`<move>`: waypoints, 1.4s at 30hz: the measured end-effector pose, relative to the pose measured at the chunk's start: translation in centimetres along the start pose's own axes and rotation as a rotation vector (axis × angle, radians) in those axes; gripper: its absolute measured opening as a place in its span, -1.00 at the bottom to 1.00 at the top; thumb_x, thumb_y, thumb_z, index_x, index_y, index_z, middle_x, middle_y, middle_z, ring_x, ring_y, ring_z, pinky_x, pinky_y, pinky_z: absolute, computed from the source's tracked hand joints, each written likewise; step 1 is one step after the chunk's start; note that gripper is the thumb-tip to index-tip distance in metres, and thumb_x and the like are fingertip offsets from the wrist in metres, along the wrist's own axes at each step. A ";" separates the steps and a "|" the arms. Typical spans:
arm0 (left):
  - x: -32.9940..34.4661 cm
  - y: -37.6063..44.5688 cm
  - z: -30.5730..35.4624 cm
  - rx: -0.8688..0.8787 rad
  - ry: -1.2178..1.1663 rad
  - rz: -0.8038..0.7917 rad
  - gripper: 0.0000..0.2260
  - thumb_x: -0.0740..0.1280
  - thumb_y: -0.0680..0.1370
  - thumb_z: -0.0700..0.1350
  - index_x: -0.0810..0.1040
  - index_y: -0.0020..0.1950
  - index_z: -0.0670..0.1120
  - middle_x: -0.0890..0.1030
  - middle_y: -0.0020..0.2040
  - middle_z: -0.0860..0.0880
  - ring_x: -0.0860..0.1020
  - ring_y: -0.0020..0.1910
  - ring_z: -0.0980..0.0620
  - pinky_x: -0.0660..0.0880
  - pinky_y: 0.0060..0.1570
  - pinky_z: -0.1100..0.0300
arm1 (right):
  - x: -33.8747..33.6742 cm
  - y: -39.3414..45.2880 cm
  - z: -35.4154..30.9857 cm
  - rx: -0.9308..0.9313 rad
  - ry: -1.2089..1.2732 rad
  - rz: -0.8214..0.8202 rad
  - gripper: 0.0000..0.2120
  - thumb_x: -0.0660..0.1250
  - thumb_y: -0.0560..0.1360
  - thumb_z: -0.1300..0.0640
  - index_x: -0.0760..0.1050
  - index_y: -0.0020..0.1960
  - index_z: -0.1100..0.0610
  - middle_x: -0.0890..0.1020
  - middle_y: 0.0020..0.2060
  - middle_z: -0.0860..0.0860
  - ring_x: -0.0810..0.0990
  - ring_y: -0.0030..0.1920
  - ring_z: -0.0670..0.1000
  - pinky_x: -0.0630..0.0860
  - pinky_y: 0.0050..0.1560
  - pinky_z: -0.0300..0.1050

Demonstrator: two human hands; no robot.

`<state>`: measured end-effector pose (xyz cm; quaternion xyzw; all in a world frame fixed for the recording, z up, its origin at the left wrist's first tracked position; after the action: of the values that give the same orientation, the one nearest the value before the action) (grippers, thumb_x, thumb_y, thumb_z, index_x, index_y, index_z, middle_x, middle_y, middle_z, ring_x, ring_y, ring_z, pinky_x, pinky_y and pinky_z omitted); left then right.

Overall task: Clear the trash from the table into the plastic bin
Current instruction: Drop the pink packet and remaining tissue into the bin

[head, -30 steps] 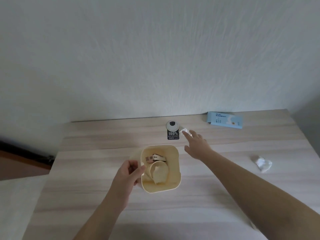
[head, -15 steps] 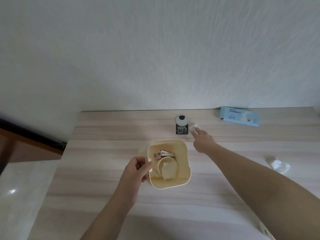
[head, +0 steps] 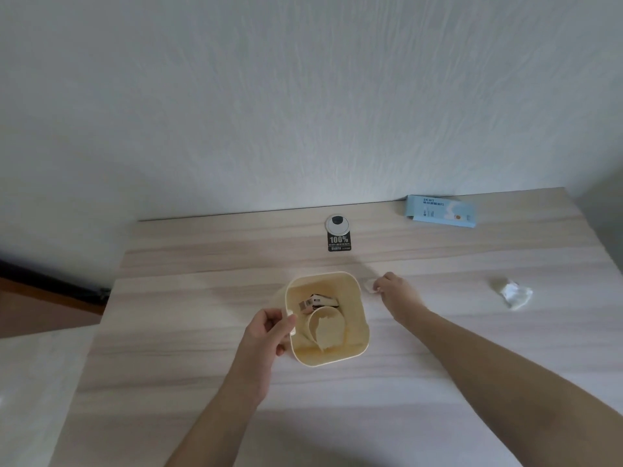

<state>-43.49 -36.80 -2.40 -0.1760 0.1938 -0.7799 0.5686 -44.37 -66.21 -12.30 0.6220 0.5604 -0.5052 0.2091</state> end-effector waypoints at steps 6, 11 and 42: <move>-0.9 0.1 -0.7 -0.024 0.004 -0.071 -0.61 0.46 0.34 0.01 0.53 0.05 -0.19 0.54 -0.22 -0.05 0.43 -0.26 0.02 0.35 -0.32 0.16 | -1.9 -4.7 -0.3 0.048 0.172 0.200 -0.77 0.27 0.52 0.33 0.58 0.14 0.21 0.62 0.03 0.17 0.58 0.02 0.23 0.46 -0.04 0.00; 0.9 0.1 -0.4 -0.036 -0.033 -0.135 -0.67 0.45 0.35 -0.03 0.52 0.02 -0.17 0.51 -0.20 -0.07 0.41 -0.22 -0.03 0.31 -0.25 0.07 | -4.5 -8.6 0.6 0.194 0.340 0.365 -0.78 0.28 0.54 0.26 0.57 0.16 0.16 0.59 0.03 0.09 0.57 0.00 0.11 0.40 -0.09 -0.16; 14.3 -0.4 -1.9 -0.029 0.102 -0.241 -0.78 0.39 0.52 -0.13 0.51 0.09 -0.22 0.57 -0.09 -0.18 0.50 -0.19 -0.06 0.42 -0.26 0.12 | -12.0 -12.1 22.6 0.556 0.292 0.272 -0.80 0.39 0.50 0.11 0.61 0.06 0.20 0.53 0.28 0.11 0.47 0.26 0.17 0.42 0.09 -0.10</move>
<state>-48.98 -50.18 -3.09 -0.1663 0.2108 -0.8477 0.4576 -62.56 -87.27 -7.34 0.7901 0.3371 -0.5117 0.0146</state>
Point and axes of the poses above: each hand's wrist, its own y-axis towards the middle knuckle, its own x-axis out of the palm, z = x × y, the point moved 10 cm from there along y, towards the middle knuckle
